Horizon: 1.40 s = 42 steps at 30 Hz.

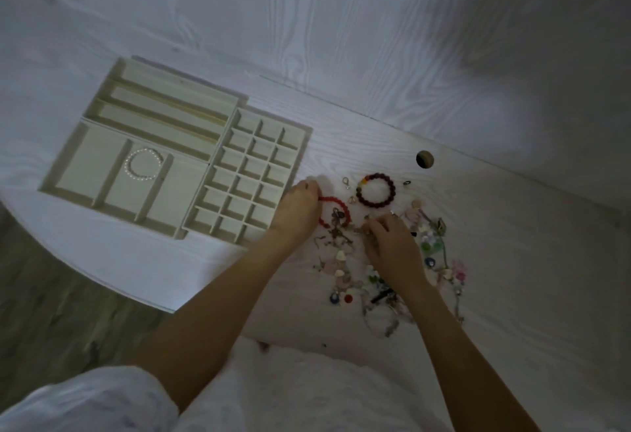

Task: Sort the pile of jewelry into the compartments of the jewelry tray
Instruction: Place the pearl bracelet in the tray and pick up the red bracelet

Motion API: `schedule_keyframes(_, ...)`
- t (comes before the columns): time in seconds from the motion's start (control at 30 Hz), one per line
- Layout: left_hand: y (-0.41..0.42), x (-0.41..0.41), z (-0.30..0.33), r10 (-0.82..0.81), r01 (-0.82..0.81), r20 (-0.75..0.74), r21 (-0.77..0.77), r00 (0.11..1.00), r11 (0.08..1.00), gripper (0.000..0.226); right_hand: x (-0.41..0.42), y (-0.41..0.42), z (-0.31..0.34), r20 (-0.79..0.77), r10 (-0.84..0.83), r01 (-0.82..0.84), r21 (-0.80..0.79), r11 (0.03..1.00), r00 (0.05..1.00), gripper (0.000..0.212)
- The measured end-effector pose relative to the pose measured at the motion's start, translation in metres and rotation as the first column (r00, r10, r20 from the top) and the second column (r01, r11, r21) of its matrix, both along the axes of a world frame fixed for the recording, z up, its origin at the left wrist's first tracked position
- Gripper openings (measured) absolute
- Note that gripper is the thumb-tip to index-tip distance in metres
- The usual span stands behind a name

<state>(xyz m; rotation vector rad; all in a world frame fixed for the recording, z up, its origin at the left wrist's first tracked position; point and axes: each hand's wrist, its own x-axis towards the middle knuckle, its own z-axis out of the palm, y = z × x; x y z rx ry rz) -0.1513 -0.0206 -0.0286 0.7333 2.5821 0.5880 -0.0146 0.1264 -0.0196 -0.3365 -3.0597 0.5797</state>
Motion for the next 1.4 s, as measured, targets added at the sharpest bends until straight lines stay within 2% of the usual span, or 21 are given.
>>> schedule_keyframes(0.03,-0.001,0.0,0.001,0.013,-0.014,0.047,0.033,0.999,0.999,0.018,0.0,0.0,0.0,-0.014,-0.005,0.005,0.026,1.0,1.0,0.008)
schedule_keyframes(0.1,-0.003,0.001,0.008,-0.002,-0.018,0.143,0.133,0.99,0.991,0.02,-0.003,-0.001,0.004,-0.029,-0.042,0.043,0.017,0.999,0.999,0.02)
schedule_keyframes(0.17,-0.005,0.002,0.018,-0.057,-0.003,0.215,0.267,0.975,0.964,0.013,-0.014,-0.004,0.009,-0.007,-0.106,0.105,-0.104,0.989,0.994,0.03)
schedule_keyframes(0.23,-0.006,0.004,0.031,-0.103,-0.023,0.296,0.394,0.95,0.919,0.004,-0.027,-0.005,0.009,0.091,-0.115,0.136,-0.273,0.952,0.989,0.036)
schedule_keyframes(0.33,-0.008,0.006,0.048,-0.106,-0.106,0.395,0.479,0.913,0.871,0.007,-0.039,-0.004,0.017,0.159,-0.168,0.228,-0.54,0.81,0.973,0.024)
schedule_keyframes(0.4,-0.01,0.005,0.058,-0.084,-0.186,0.449,0.523,0.89,0.832,0.011,-0.039,-0.003,0.032,0.201,-0.219,0.297,-0.652,0.698,0.955,0.008)
schedule_keyframes(0.43,-0.011,0.005,0.064,-0.081,-0.231,0.483,0.552,0.872,0.801,0.01,-0.038,-0.002,0.037,0.209,-0.231,0.31,-0.705,0.638,0.95,0.007)
schedule_keyframes(0.5,-0.014,0.003,0.074,-0.09,-0.292,0.53,0.591,0.843,0.752,0.006,-0.037,0.002,0.043,0.2,-0.207,0.284,-0.782,0.555,0.958,0.009)
schedule_keyframes(0.67,-0.014,0.001,0.095,-0.096,-0.383,0.576,0.649,0.812,0.657,0.007,-0.046,-0.015,0.048,0.288,0.013,0.254,-0.864,0.435,0.957,0.041)
schedule_keyframes(0.77,-0.016,-0.001,0.097,-0.062,-0.409,0.565,0.665,0.823,0.625,0.007,-0.045,-0.029,0.043,0.263,0.039,0.22,-0.872,0.437,0.964,0.023)
schedule_keyframes(0.87,-0.026,-0.005,0.09,0.033,-0.46,0.565,0.636,0.825,0.62,0.008,-0.039,-0.03,0.036,0.189,-0.045,0.185,-0.838,0.513,0.981,0.011)
schedule_keyframes(1.03,-0.042,-0.007,0.079,0.1,-0.449,0.548,0.553,0.83,0.702,0.011,-0.029,-0.021,0.038,0.132,-0.105,0.168,-0.845,0.508,0.986,0.013)
schedule_keyframes(1.17,-0.044,-0.002,0.075,0.078,-0.383,0.506,0.533,0.859,0.755,0.013,-0.027,-0.012,0.042,0.114,-0.281,0.257,-0.796,0.548,0.953,0.014)
schedule_keyframes(1.33,-0.042,0.0,0.07,0.133,-0.372,0.443,0.511,0.886,0.775,0.014,-0.023,0.008,0.049,0.051,-0.465,0.338,-0.758,0.558,0.884,0.015)
schedule_keyframes(1.4,-0.039,0.001,0.07,0.152,-0.387,0.441,0.511,0.884,0.768,0.013,-0.02,0.017,0.051,0.033,-0.457,0.351,-0.691,0.632,0.889,0.014)
